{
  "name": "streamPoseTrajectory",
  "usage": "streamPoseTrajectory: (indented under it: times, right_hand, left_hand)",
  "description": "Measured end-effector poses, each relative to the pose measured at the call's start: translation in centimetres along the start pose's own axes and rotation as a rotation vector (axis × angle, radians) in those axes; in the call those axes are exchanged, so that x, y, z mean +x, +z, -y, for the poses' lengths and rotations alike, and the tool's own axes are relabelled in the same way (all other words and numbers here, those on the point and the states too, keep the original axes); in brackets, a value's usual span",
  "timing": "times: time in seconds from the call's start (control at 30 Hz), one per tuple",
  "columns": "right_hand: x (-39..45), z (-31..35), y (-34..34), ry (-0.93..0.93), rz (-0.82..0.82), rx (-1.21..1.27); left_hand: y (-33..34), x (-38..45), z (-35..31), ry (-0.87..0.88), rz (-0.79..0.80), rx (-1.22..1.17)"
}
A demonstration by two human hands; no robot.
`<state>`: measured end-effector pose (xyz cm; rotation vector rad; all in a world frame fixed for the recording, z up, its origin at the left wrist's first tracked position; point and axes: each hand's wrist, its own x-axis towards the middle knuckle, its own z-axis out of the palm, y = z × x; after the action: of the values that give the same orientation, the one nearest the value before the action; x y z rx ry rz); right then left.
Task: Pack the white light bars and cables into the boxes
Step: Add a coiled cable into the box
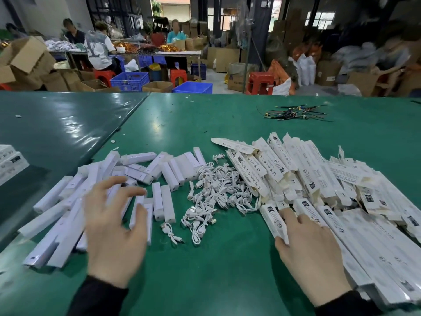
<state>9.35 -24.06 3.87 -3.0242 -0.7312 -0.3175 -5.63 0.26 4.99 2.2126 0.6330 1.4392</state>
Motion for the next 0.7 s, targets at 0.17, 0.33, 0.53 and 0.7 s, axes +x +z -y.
streamPoseTrajectory:
  times: [0.17,0.33,0.53,0.7]
  right_hand:
    - [-0.7,-0.3,-0.8,-0.033,0.039,-0.017]
    - [-1.0,-1.9,-2.5,0.046,-0.053,-0.017]
    - [-0.6,-2.0,-3.9,0.142,0.056,-0.231]
    - [0.9,1.2,-3.1,-0.137,-0.151,0.132]
  left_hand:
    - [5.9,0.1,-2.0,-0.046,0.141,-0.104]
    - [7.4,-1.6,-0.1,-0.019,0.21,-0.071]
    - [6.8,-0.9,1.6,-0.169,0.187,-0.02]
    - [7.0,-1.3,1.8,-0.131,0.201,0.003]
